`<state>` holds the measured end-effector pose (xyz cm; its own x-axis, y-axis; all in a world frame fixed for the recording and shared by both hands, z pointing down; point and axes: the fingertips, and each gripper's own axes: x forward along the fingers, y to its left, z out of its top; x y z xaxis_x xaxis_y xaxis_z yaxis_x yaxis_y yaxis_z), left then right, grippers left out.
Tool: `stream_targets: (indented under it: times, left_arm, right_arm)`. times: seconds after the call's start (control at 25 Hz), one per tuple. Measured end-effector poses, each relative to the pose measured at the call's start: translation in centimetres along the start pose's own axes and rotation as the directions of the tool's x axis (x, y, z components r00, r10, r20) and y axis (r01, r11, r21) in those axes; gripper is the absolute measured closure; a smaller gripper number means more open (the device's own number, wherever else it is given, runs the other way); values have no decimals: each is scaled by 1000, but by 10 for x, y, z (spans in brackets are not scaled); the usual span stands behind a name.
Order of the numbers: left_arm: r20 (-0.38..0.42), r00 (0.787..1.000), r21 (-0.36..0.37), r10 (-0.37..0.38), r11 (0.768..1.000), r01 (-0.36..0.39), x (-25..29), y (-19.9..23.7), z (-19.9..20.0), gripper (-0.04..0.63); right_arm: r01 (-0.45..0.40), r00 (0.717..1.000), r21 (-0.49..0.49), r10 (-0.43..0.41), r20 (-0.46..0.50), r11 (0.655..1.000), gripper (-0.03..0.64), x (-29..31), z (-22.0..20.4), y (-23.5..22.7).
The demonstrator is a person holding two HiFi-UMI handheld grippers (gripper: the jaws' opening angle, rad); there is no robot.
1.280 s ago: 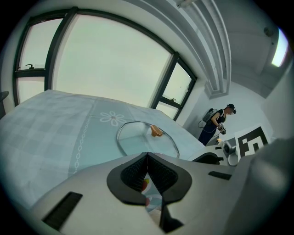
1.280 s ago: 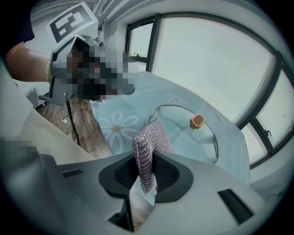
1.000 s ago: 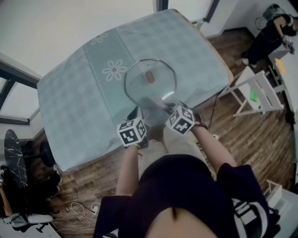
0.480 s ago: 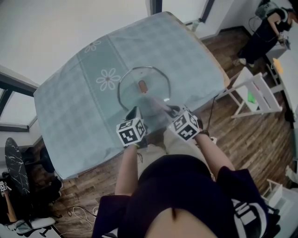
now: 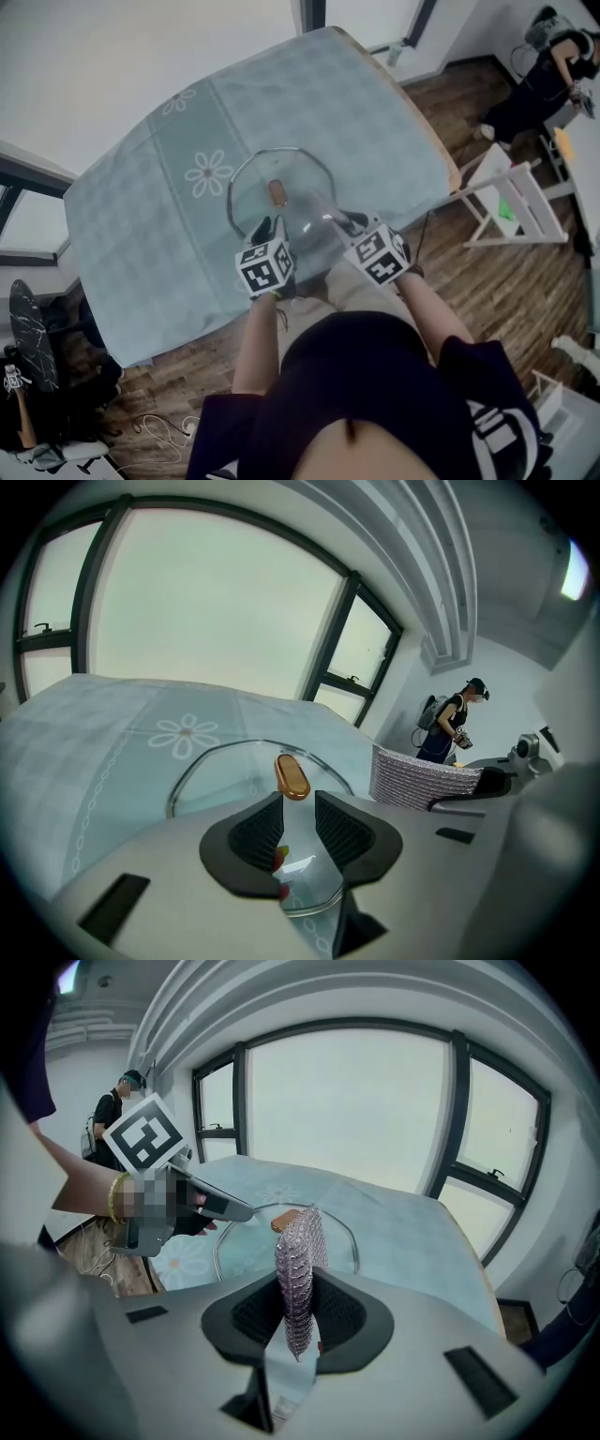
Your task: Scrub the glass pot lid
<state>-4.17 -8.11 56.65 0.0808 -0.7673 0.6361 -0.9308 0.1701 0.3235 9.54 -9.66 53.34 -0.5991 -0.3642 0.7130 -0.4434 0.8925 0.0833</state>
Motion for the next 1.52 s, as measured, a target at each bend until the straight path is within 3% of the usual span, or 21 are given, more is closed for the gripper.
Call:
stream_targets:
  times: [0.32, 0.64, 1.52]
  left_arm:
    - [15, 999, -18, 45, 999, -45, 30, -5, 11, 385]
    - [1, 995, -28, 100, 995, -100, 56, -3, 14, 321]
    - [-83, 946, -20, 313, 949, -316, 102, 17, 10, 307]
  right_arm:
    - [-28, 1000, 5, 28, 3, 1000, 537, 8, -1, -33]
    - [-55, 998, 15, 55, -6, 998, 537, 17, -6, -56]
    - [-113, 993, 44, 114, -37, 993, 537, 40, -24, -93]
